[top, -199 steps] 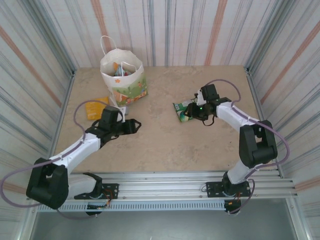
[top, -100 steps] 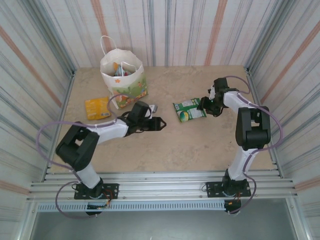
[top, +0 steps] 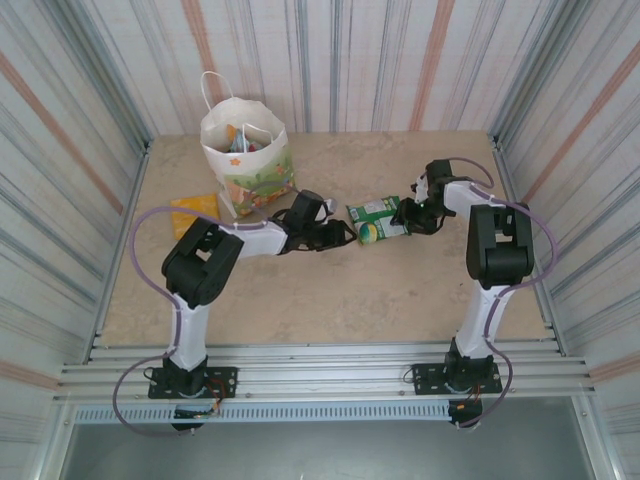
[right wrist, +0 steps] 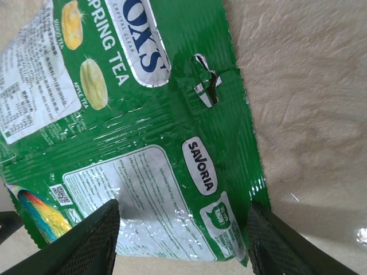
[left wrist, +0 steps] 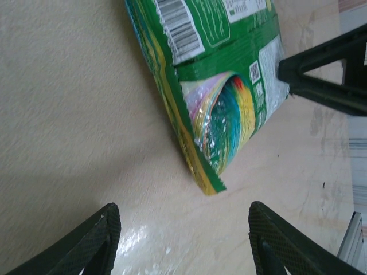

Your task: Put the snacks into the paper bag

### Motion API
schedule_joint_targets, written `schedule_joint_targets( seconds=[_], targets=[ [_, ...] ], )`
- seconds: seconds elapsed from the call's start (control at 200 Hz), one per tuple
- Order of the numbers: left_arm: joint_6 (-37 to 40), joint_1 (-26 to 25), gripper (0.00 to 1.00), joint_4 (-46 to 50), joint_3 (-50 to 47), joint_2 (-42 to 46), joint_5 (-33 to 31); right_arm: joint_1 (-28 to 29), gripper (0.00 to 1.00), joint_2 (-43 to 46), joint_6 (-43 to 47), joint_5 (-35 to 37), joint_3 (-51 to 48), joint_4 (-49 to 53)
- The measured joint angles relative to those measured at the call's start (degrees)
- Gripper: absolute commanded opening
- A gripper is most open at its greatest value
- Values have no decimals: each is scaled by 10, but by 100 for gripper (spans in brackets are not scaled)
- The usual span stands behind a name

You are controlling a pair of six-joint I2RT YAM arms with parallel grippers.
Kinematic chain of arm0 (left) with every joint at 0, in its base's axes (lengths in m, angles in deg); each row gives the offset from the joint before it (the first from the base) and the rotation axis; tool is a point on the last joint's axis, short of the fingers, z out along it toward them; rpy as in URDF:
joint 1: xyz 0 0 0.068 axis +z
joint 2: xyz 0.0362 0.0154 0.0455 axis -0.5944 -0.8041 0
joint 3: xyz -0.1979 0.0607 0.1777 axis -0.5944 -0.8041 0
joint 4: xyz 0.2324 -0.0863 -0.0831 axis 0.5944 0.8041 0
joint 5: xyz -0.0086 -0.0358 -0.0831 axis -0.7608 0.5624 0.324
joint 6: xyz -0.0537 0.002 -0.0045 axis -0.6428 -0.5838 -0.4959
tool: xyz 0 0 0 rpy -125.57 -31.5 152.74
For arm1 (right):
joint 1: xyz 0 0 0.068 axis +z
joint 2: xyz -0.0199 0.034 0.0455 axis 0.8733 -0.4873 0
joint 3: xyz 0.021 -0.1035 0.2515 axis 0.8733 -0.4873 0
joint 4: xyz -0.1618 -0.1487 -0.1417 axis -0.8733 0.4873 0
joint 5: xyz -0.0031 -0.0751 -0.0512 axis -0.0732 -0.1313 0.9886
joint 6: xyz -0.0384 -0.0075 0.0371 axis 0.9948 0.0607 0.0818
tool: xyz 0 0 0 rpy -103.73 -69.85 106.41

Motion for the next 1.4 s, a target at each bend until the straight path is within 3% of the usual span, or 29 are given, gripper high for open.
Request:
schedule_joint_targets(
  seconds=[0.441,0.621,0.837,0.912,1.213,1.403],
  targets=[
    [-29,0,59,-25,109,-94,-1,7,49,-21,7,-53,16,1],
    [-35,0,48,-19,116,-100,-3,20,49,-22,7,-57,16,1],
    [-9,1,20,9,116,-97,-19,25,53,-9,4,-52,1,-13],
    [5,0,12,22,116,-86,-25,25,54,17,-4,-50,-23,-25],
    [79,-1,0,108,94,36,-61,31,53,158,-49,-55,-99,-87],
    [119,-1,0,156,79,131,-79,42,52,229,-82,-66,-139,-130]
  ],
)
